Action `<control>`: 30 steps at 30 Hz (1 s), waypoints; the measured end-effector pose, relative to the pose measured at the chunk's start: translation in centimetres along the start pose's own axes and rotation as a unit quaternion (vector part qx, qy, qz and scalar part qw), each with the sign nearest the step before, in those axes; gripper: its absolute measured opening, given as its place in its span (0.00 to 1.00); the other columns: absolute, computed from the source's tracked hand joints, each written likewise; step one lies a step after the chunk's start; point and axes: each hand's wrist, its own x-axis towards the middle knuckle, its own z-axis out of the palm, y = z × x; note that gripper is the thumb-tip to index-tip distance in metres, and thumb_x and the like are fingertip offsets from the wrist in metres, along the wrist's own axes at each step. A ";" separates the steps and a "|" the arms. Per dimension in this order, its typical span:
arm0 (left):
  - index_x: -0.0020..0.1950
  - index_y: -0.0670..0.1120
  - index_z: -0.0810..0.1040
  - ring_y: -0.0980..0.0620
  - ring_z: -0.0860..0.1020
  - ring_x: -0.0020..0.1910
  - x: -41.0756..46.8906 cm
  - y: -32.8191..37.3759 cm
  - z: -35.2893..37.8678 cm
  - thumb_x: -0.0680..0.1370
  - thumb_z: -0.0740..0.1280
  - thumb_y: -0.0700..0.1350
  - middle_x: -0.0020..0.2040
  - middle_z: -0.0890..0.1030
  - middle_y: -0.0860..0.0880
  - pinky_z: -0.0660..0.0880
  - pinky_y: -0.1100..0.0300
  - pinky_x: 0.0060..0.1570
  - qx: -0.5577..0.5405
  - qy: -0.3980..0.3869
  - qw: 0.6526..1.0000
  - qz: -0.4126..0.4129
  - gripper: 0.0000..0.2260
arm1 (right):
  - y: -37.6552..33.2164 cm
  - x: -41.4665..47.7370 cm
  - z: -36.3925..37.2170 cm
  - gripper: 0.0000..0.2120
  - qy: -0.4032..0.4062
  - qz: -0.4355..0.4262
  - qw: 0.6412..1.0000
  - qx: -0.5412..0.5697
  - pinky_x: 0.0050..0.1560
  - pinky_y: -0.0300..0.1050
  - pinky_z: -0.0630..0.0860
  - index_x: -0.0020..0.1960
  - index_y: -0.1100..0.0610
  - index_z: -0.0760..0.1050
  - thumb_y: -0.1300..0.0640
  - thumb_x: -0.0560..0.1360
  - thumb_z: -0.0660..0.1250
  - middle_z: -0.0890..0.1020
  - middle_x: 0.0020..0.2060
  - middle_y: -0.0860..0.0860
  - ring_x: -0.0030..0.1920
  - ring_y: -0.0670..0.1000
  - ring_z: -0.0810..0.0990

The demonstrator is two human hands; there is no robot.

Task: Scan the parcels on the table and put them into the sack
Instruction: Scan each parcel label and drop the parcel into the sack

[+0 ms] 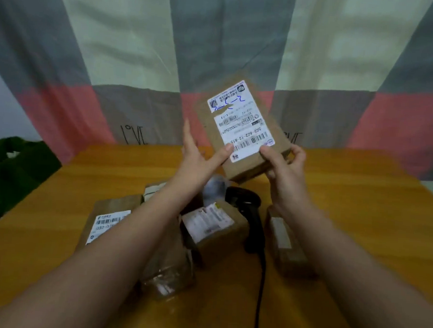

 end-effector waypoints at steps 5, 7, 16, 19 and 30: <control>0.79 0.54 0.45 0.44 0.48 0.77 -5.9 2.5 -2.6 0.71 0.71 0.61 0.78 0.44 0.42 0.49 0.44 0.74 0.208 0.110 0.942 0.239 0.46 | -2.1 -4.6 -1.9 0.27 -0.085 -0.064 0.993 0.052 0.52 0.45 0.78 0.59 0.53 0.68 0.55 0.63 0.74 0.78 0.62 0.56 0.58 0.52 0.80; 0.78 0.55 0.51 0.43 0.48 0.77 -9.0 3.5 -3.6 0.71 0.68 0.64 0.78 0.47 0.43 0.48 0.40 0.74 0.271 0.131 0.918 0.260 0.42 | -3.2 -7.4 -2.5 0.26 -0.114 -0.071 0.991 0.024 0.45 0.39 0.77 0.59 0.52 0.70 0.53 0.63 0.73 0.80 0.58 0.54 0.54 0.49 0.81; 0.74 0.56 0.65 0.52 0.61 0.73 -19.4 4.4 -9.1 0.67 0.64 0.69 0.76 0.62 0.50 0.60 0.54 0.70 0.338 -0.017 0.917 0.213 0.38 | -6.5 -16.3 -3.5 0.49 -0.260 -0.101 0.928 -0.248 0.43 0.34 0.78 0.74 0.39 0.52 0.51 0.61 0.77 0.76 0.55 0.52 0.48 0.43 0.83; 0.71 0.62 0.66 0.59 0.75 0.62 -20.9 3.5 -10.8 0.69 0.70 0.65 0.63 0.74 0.63 0.71 0.67 0.54 0.279 -0.197 0.936 0.089 0.32 | -5.9 -17.5 -2.8 0.55 -0.324 -0.082 0.897 -0.289 0.45 0.39 0.80 0.75 0.37 0.48 0.53 0.59 0.78 0.77 0.53 0.53 0.48 0.46 0.84; 0.68 0.58 0.66 0.57 0.84 0.41 -23.5 -9.3 -8.7 0.72 0.70 0.59 0.51 0.82 0.55 0.76 0.62 0.39 -0.015 -0.036 0.992 -0.118 0.27 | 4.0 -13.9 -4.3 0.19 -0.091 -0.080 0.861 -0.494 0.57 0.48 0.73 0.69 0.59 0.69 0.60 0.79 0.61 0.77 0.63 0.57 0.59 0.55 0.76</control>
